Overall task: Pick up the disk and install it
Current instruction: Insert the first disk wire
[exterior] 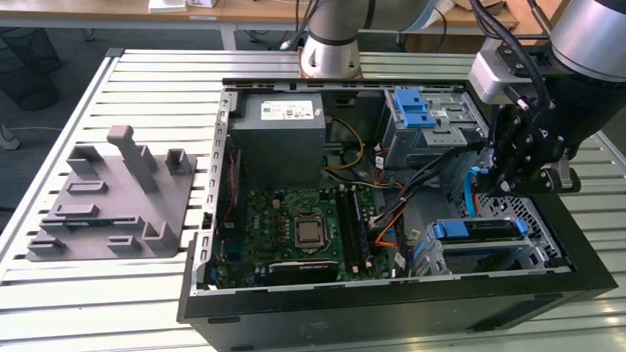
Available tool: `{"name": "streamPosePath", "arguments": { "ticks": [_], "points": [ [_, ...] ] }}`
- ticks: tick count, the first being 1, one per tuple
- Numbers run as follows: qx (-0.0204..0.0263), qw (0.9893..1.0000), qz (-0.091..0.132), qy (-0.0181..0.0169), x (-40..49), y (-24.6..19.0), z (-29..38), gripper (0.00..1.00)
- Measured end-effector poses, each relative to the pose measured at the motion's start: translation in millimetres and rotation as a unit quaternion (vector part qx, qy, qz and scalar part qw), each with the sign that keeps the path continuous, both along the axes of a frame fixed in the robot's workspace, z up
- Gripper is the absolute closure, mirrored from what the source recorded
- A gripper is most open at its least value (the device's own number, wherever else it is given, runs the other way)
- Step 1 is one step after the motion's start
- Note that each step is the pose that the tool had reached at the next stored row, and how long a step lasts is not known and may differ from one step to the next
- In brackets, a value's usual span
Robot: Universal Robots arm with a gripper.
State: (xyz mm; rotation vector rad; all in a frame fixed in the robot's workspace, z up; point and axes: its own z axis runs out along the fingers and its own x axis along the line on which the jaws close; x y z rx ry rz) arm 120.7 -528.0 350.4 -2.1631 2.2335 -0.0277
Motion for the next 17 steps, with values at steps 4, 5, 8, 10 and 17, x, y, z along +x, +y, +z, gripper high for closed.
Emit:
{"name": "streamPosePath", "arguments": {
  "ticks": [4, 5, 8, 10, 17],
  "points": [
    [0.0, 1.0, 0.0, 0.0, 0.0, 0.0, -0.1, 0.76],
    [0.0, 1.0, 0.0, 0.0, 0.0, 0.0, -0.1, 0.76],
    [0.0, 1.0, 0.0, 0.0, 0.0, 0.0, -0.2, 0.84],
    [0.0, 1.0, 0.0, 0.0, 0.0, 0.0, -0.2, 0.84],
    [0.0, 1.0, 0.0, 0.0, 0.0, 0.0, -0.4, 0.84]
  ]
}}
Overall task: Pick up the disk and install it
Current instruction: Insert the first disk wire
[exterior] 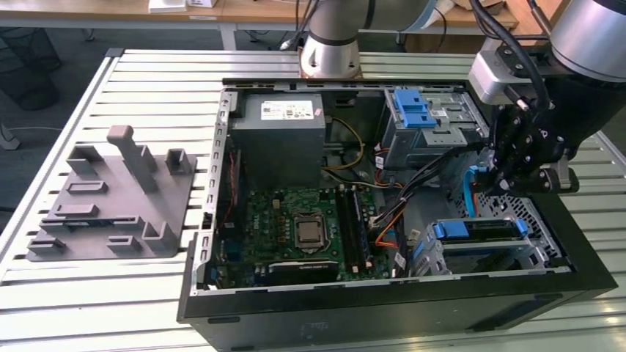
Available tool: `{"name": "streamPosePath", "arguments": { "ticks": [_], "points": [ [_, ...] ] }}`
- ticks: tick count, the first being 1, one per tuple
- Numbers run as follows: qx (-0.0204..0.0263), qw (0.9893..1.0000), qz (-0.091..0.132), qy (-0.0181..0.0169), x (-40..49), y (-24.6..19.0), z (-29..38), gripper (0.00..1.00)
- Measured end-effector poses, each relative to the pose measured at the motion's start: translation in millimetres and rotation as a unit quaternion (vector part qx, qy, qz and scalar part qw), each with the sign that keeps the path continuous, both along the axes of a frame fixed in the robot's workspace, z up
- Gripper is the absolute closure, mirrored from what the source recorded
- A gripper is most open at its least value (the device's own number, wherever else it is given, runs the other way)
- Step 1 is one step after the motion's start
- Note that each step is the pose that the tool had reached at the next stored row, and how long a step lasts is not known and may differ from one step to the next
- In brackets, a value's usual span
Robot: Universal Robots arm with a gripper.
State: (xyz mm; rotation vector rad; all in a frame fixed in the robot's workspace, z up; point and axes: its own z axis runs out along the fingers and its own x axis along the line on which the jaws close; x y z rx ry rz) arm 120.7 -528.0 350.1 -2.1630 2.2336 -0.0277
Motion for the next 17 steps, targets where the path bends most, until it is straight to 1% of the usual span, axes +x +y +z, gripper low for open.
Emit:
{"name": "streamPosePath", "arguments": {
  "ticks": [8, 9, 13, 14, 17],
  "points": [
    [0.0, 1.0, 0.0, 0.0, 0.1, 0.0, -0.2, 0.84],
    [0.0001, 1.0, 0.0, 0.0, 0.2, -8.1, -0.2, 0.84],
    [-0.0001, 1.0, -0.001, 0.0003, 0.2, -19.0, -0.6, 0.84],
    [0.0002, 1.0, -0.001, 0.0003, 0.2, -20.3, -0.9, 0.84],
    [0.0001, 1.0, -0.001, 0.0003, 0.2, -20.3, -0.8, 0.84]
  ]
}}
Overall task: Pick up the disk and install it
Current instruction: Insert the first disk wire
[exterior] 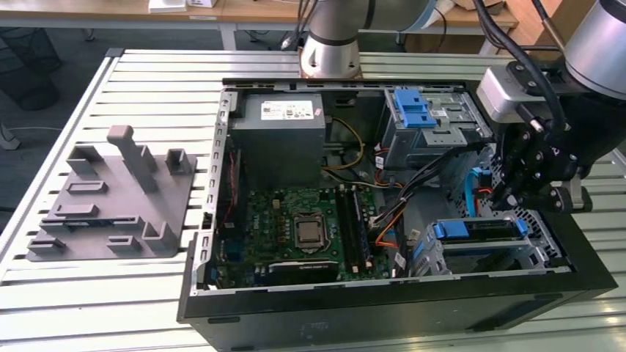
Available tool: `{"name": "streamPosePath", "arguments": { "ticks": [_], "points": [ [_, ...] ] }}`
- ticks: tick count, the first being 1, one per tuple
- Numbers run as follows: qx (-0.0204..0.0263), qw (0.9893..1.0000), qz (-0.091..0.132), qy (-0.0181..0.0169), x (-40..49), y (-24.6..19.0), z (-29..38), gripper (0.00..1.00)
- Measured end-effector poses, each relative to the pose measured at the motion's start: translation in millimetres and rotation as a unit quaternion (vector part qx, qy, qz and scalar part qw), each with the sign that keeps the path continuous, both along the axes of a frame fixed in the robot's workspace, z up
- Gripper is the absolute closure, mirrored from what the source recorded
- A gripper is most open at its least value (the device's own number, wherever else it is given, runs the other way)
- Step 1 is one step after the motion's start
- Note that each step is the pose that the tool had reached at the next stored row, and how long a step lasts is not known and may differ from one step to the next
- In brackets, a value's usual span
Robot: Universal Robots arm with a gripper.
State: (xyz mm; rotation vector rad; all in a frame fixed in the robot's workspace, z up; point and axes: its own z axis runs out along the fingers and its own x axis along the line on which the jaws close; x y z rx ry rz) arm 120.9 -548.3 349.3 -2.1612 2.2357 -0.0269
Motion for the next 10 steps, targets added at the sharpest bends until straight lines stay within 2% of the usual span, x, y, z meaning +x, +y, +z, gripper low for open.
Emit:
{"name": "streamPosePath", "arguments": {
  "ticks": [2, 3, 6, 7, 10],
  "points": [
    [-0.0001, 1.0, 0.0, 0.001, 0.0, 0.0, 0.1, 0.84],
    [-0.0002, 1.0, 0.0, 0.0063, 0.2, 0.0, 0.0, 0.84],
    [-0.0001, 0.9995, 0.0, 0.0301, 1.5, 0.0, -0.8, 0.84],
    [0.0, 0.9994, 0.0, 0.0358, 1.8, 0.0, -1.1, 0.84],
    [-0.0002, 0.9993, -0.001, 0.0366, 1.8, 0.0, -1.2, 0.84]
  ]
}}
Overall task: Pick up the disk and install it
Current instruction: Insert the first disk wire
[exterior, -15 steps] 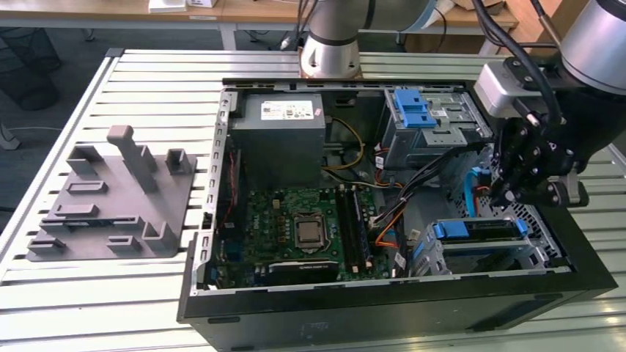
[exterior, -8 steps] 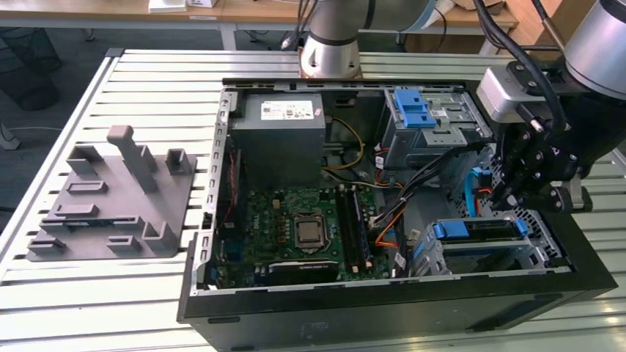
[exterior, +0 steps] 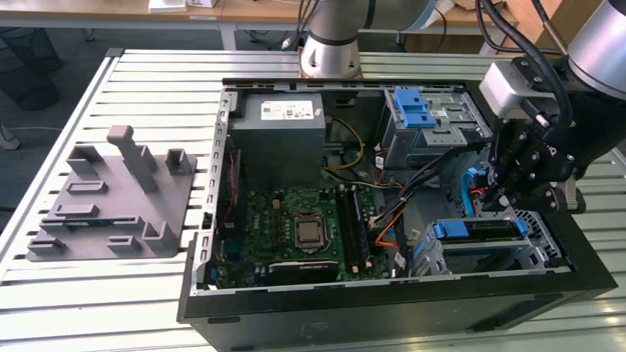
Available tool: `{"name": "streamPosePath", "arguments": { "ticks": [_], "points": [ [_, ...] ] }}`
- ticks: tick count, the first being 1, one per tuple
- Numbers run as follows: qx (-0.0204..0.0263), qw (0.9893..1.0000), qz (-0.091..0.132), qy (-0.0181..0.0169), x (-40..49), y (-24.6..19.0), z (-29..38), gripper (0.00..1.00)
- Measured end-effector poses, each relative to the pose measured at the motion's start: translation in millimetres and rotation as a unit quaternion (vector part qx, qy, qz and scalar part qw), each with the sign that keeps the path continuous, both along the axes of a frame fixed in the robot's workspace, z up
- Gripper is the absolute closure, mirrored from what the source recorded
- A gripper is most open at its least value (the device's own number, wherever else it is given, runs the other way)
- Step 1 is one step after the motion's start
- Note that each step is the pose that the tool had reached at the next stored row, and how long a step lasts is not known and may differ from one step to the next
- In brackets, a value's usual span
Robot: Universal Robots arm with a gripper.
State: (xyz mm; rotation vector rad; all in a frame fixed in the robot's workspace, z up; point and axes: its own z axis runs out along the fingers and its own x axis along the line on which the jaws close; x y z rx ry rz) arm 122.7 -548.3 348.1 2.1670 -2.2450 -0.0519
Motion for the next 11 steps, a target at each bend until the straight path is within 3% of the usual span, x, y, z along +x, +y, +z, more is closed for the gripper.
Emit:
{"name": "streamPosePath", "arguments": {
  "ticks": [11],
  "points": [
    [0.0003, 1.0, 0.0, 0.0001, 0.1, -0.7, -0.8, 0.84]
  ]
}}
